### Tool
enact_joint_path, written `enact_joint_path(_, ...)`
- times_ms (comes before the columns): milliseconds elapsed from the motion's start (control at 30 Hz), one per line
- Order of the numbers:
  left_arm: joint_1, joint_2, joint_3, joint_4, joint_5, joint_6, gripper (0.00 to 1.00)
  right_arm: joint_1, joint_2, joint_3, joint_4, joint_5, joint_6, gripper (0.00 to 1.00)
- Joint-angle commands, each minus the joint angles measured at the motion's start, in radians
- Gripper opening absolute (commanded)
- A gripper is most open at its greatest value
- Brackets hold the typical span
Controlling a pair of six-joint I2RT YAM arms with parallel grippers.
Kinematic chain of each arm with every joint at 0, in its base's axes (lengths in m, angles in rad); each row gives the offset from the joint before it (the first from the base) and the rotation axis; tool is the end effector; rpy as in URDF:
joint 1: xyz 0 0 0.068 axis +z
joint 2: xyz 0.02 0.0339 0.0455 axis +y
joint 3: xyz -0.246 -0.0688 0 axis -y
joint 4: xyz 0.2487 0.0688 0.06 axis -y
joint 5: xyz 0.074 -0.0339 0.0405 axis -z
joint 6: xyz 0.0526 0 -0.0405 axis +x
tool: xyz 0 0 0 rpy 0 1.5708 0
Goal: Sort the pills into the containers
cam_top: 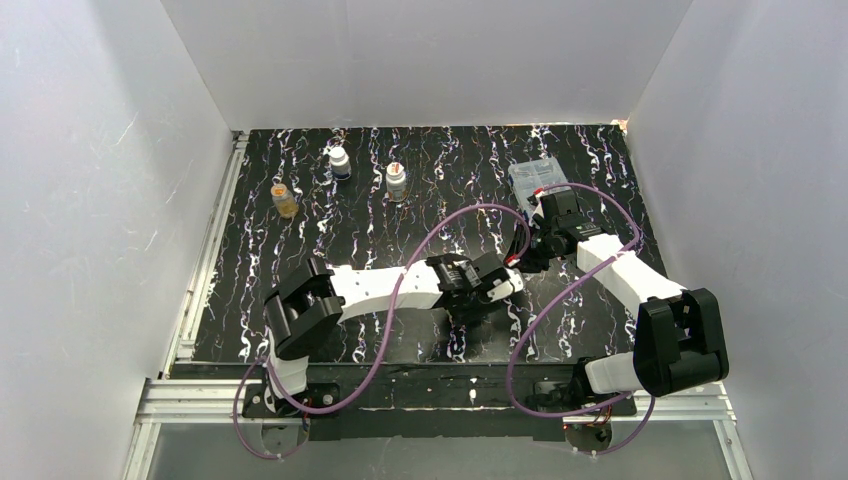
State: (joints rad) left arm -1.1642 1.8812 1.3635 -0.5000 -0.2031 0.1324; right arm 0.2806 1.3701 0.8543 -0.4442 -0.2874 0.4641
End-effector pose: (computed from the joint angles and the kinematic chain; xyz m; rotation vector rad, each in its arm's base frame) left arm 0.1707 -0.3695 0.1700 1.4870 2.0857 -0.1315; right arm 0.2729 0.0942 0.1821 0.1201 2.6002 0.6487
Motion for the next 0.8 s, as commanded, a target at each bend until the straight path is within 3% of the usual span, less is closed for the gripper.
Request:
enact_joint_path(0,0.020,-0.090,-0.046,0.038,-0.015,-0.044,0.00,-0.006,-0.011,0.012,0.022,-0.006,-0.015,0.31)
enact_joint_path(500,0.071,-0.237,-0.248,0.279,0.084,-0.097,0.00,-0.006,-0.027,0.017,0.027,-0.024,-0.019,0.32)
enact_joint_path(767,0.137,-0.375,-0.496,0.646,0.183,-0.189,0.00,-0.006,-0.060,0.021,0.034,-0.035,-0.013,0.32)
